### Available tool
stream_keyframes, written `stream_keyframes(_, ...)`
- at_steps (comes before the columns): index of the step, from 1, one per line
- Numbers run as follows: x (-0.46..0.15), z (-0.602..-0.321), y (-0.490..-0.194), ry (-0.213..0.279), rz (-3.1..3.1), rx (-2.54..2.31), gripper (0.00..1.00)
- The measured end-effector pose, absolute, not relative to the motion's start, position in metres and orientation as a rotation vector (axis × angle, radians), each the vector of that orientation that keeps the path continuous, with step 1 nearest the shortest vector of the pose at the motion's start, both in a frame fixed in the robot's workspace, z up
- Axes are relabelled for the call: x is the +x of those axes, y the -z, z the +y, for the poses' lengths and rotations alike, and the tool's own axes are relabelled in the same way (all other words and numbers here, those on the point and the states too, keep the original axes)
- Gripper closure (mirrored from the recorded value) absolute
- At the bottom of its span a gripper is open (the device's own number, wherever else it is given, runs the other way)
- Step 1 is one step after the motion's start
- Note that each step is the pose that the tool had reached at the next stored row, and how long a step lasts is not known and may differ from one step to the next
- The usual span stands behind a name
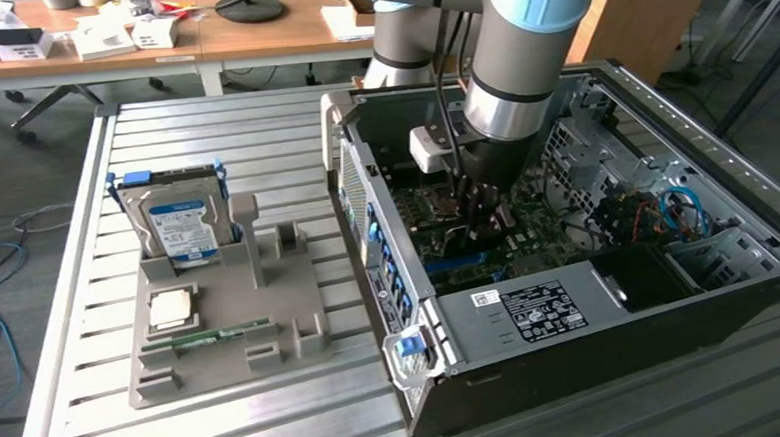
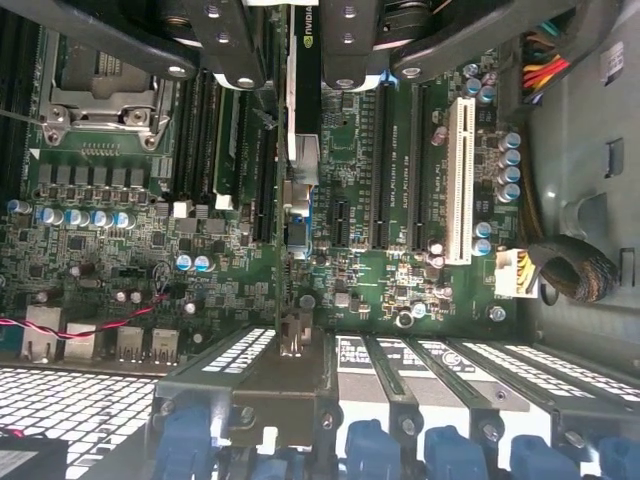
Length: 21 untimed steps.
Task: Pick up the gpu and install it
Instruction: 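Insert the gpu into the slot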
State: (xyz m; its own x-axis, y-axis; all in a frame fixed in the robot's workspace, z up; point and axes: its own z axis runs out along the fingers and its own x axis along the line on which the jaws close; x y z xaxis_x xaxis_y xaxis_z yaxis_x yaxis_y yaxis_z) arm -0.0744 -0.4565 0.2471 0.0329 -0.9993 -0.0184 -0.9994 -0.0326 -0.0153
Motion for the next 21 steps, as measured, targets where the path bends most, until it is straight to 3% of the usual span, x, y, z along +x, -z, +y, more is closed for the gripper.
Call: stream_keyframes(21,-0.0744,-0.4567,-0.2471,-0.004,2.178,-2.231,0.74)
